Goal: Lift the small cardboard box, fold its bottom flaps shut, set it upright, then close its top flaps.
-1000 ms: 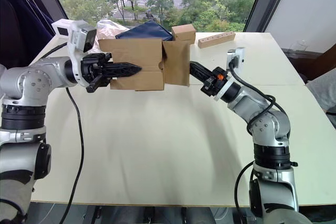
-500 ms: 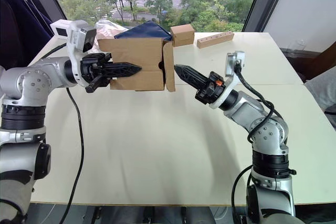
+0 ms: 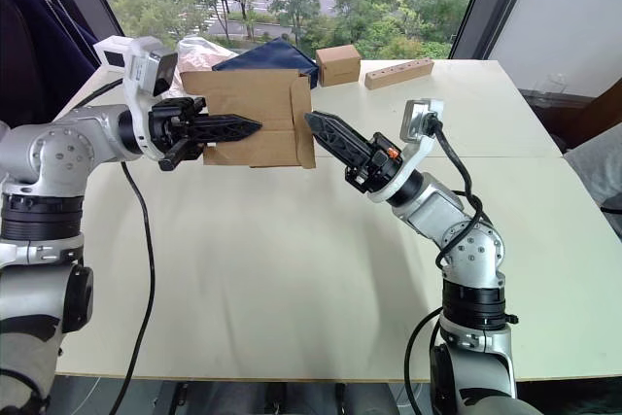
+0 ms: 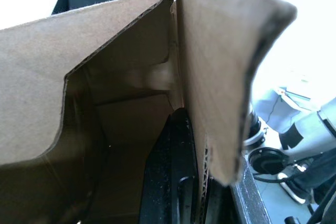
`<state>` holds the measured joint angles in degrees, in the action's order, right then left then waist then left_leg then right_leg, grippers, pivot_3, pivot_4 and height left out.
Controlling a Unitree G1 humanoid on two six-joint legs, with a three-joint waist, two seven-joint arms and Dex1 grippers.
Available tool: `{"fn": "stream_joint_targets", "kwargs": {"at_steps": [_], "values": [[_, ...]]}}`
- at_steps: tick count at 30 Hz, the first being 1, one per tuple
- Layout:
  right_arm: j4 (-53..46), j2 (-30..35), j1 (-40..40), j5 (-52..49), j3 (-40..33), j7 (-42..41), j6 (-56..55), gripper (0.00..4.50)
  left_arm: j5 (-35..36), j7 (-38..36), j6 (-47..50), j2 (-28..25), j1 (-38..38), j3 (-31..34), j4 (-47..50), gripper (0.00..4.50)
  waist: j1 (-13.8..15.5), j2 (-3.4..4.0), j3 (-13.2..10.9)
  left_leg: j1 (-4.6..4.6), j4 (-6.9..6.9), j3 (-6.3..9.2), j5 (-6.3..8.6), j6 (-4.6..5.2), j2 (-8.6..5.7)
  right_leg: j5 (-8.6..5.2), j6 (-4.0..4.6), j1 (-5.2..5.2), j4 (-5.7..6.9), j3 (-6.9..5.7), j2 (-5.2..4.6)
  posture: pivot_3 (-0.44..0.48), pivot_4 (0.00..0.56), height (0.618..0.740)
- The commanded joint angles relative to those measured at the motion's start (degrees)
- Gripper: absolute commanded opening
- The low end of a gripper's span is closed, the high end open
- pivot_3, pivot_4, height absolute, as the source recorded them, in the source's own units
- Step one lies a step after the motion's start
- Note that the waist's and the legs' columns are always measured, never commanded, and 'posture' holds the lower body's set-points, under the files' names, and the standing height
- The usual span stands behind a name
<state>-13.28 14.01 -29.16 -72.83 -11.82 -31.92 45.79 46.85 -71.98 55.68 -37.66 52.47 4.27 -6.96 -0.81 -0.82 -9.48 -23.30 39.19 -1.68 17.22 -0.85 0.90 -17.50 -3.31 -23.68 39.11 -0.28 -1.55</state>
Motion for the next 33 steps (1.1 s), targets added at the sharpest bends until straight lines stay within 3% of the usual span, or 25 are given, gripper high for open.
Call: {"fn": "stream_joint_targets", "kwargs": {"at_steps": [1,16,20,33], "values": [[-1.3,-0.6,0.6,0.2,0.5,0.0,-1.0,2.67,1.2,0.3,-0.2,-0.9,1.1,2.2,1.5,0.00,0.0,0.00,0.0,0.00,0.00,0.00,0.00,0.00,-0.01,0.00,0.00,0.00,0.00,0.00,0.00,0.000,0.150,0.740],[1.0,-4.6,0.7,5.3,-0.6,3.3,-7.8,2.67,1.7,1.0,-0.2,-0.6,1.3,2.4,1.5,0.00,-0.1,0.00,0.0,0.00,0.00,0.00,0.00,0.00,0.00,0.00,0.00,-0.01,0.00,0.00,0.01,0.000,0.150,0.740],[1.4,-5.3,0.1,4.7,-1.0,3.6,-8.5,1.54,1.7,1.0,-0.2,-0.6,1.5,2.3,1.3,0.00,-0.1,0.00,0.0,0.00,0.00,0.00,0.00,0.00,0.00,0.00,0.00,-0.01,0.01,0.00,0.01,0.000,0.150,0.740],[-1.4,-5.7,2.1,2.0,1.1,2.6,-6.3,1.54,2.0,1.2,-0.7,-0.6,1.2,2.2,1.1,0.00,-0.1,0.00,0.0,0.00,0.00,0.00,0.00,0.00,0.00,0.00,0.00,-0.01,0.01,0.00,0.01,0.000,0.150,0.740]]}}
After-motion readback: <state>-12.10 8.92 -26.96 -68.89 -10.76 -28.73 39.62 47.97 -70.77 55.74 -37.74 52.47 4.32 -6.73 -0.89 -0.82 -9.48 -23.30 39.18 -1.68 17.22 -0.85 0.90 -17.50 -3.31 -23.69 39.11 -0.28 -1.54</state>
